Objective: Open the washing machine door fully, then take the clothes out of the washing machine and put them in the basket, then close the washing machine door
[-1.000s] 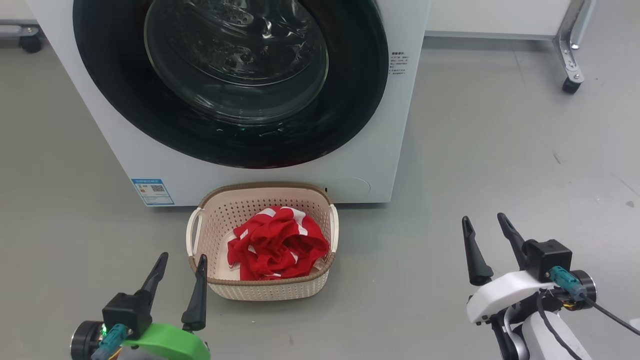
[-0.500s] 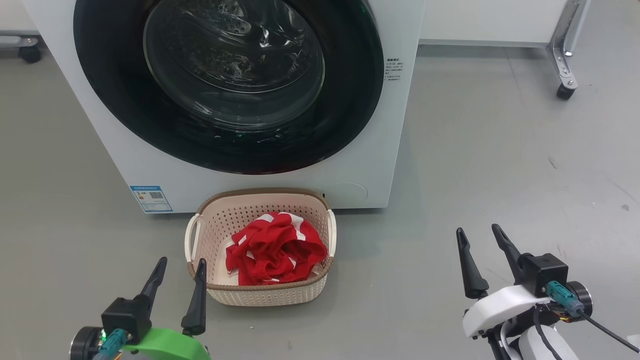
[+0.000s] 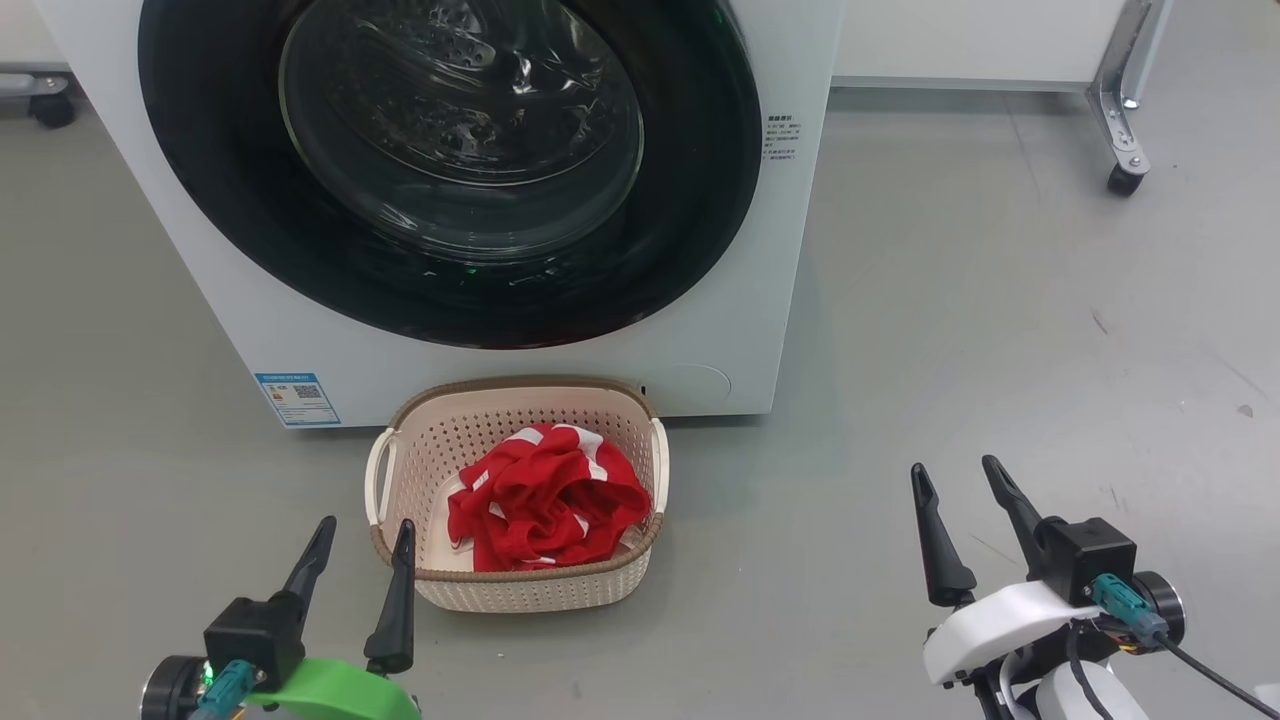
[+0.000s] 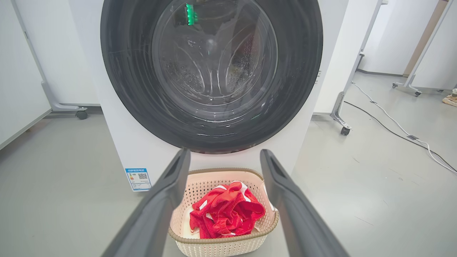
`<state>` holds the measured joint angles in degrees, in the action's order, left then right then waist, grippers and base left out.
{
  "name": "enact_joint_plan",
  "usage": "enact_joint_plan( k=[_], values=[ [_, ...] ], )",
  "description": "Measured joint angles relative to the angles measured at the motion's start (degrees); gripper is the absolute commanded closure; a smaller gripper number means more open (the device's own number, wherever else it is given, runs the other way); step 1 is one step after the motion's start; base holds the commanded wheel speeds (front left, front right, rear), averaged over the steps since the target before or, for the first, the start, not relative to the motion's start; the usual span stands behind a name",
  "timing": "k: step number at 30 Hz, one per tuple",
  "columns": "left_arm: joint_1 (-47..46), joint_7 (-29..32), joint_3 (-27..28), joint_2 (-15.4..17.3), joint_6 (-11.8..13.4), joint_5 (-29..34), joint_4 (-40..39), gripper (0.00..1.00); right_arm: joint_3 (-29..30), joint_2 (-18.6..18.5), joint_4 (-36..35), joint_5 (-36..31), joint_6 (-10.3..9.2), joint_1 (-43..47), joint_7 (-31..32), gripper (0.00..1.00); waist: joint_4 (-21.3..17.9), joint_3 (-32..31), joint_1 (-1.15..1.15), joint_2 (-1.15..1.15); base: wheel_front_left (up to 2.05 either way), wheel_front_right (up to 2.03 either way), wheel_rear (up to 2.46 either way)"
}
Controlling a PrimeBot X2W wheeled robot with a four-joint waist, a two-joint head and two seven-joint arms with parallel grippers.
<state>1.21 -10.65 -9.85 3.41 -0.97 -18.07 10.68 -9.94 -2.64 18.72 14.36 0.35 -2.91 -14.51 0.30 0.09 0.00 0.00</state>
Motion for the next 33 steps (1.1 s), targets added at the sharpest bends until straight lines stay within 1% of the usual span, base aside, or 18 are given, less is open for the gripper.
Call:
enact_joint_plan(
  k=[15, 16, 25, 30, 33],
  values=[
    [0.2, 0.4, -0.3, 0.0, 0.2, 0.0, -1.0, 0.0, -0.3, 0.0, -1.5, 0.0, -0.09, 1.1, 0.0, 0.0, -0.3, 0.4, 0.0, 0.0, 0.0, 0.0, 0.0],
    [0.2, 0.5, -0.3, 0.0, 0.2, 0.0, -1.1, 1.0, -0.3, 0.0, -1.5, 0.0, -0.1, 1.1, 0.0, 1.0, -0.3, 0.4, 0.0, 0.0, 0.0, 0.0, 0.0],
    [2.1, 0.5, -1.2, -1.0, 0.2, -0.3, 3.9, 1.0, -0.3, 0.9, 3.0, 0.2, 0.08, 4.7, 0.1, 1.0, -0.3, 0.4, 0.0, 0.0, 0.0, 0.0, 0.0],
    [2.1, 1.1, -0.4, -1.1, 0.1, -2.9, 4.2, 1.0, 0.0, 0.9, 2.7, 3.1, 0.16, 4.7, 0.6, 1.0, -0.3, 0.4, 0.0, 0.0, 0.0, 0.0, 0.0],
    [2.0, 2.1, 0.4, -1.1, 0.1, -5.5, 4.4, 1.0, 0.5, 0.9, 2.5, 5.2, 0.27, 4.7, 1.2, 1.0, -0.3, 0.4, 0.0, 0.0, 0.0, 0.0, 0.0]
  ],
)
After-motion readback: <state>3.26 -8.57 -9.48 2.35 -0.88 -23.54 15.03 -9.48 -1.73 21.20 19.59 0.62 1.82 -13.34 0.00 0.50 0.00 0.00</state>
